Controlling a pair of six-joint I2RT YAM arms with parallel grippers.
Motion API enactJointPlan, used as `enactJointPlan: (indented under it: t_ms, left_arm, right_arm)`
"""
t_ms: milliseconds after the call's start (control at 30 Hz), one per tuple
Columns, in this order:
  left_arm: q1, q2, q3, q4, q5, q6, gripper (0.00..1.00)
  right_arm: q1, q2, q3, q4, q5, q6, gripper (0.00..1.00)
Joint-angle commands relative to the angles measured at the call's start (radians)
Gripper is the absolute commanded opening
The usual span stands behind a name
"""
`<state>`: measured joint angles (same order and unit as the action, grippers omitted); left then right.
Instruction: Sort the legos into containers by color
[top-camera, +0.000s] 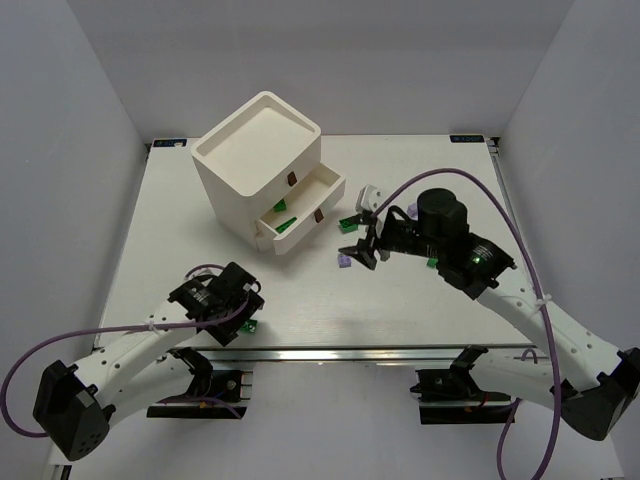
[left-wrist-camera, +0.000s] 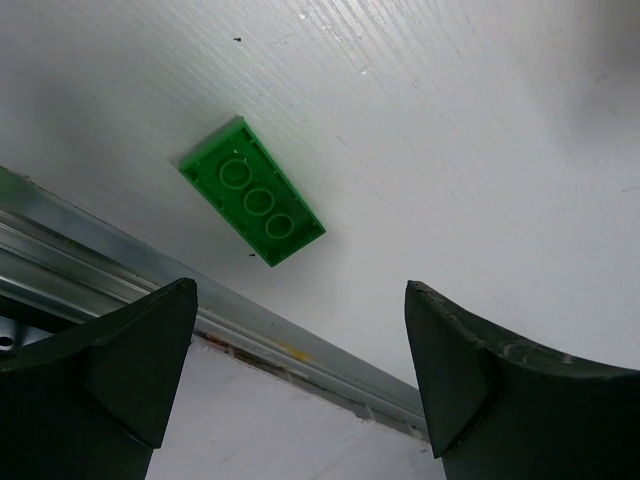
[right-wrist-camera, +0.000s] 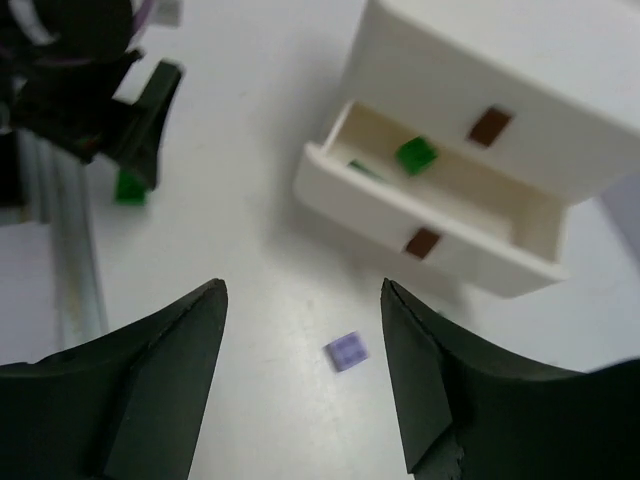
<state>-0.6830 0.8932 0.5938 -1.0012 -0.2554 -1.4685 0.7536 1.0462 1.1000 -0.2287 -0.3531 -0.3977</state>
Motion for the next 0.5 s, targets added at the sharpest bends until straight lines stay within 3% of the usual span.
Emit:
enactJointPlan:
  t_ms: [0,167,467]
  left_arm:
    - [0.013,0.022,0.026,0.001,-0.038,-0.041,0.94]
    - [0.013,0.056,0.011,0.019,-0.042,-0.081,0.93]
    - [0.013,0.096,-0.002,0.049,-0.068,-0.116,0.91]
  right_arm:
    - [-0.017,-0.025,-0.066,-0.104,-0.176,0.117,0.69]
    - [-0.06,-0.075,-0.213,-0.018,-0.228,0.148,0.68]
    - [-0.099,-0.12,-0.282,-0.008,-0.192,0.08,0.6]
